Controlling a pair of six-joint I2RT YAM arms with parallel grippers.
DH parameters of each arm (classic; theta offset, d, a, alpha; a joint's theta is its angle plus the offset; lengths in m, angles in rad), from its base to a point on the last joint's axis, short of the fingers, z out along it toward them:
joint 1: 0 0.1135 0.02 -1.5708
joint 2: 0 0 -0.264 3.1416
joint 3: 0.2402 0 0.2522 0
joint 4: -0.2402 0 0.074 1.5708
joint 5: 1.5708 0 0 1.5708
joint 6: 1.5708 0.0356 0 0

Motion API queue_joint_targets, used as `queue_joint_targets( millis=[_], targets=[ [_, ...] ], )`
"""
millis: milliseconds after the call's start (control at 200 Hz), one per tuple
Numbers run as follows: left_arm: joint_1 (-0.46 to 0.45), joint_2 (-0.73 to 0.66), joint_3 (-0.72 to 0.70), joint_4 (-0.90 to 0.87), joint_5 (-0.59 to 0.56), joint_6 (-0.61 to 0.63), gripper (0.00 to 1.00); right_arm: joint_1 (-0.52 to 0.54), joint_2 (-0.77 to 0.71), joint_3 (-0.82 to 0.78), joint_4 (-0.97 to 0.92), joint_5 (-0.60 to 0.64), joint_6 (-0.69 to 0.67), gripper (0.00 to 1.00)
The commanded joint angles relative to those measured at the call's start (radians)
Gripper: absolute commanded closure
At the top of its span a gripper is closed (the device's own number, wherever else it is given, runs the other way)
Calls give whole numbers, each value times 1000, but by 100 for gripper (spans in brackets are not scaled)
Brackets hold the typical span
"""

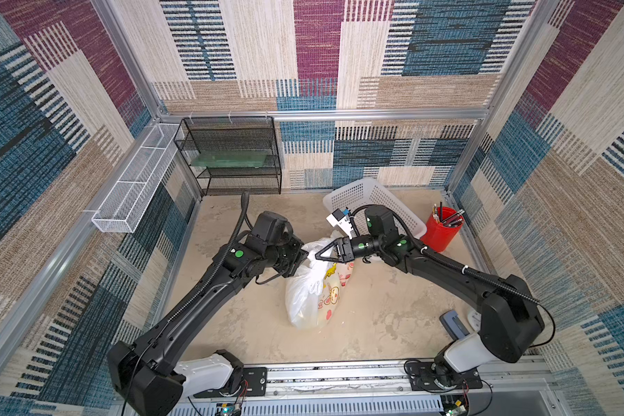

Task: Place the banana into a plastic bag & tie a knot
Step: Cross the plastic bag at the center of the board, then tie the plastic bag at the center of the board.

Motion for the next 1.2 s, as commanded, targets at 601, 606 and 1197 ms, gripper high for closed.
queue_joint_targets(
  millis=[601,606,1197],
  targets=[
    [1,15,11,4,5,42,100,172,-85,-74,-213,224,-102,39],
    [1,15,12,4,5,42,100,172,-85,-74,-212,225,-101,39],
    [26,34,79,-63,-23,146,100,160,-121,-86,-321,274,-132,95]
  ],
)
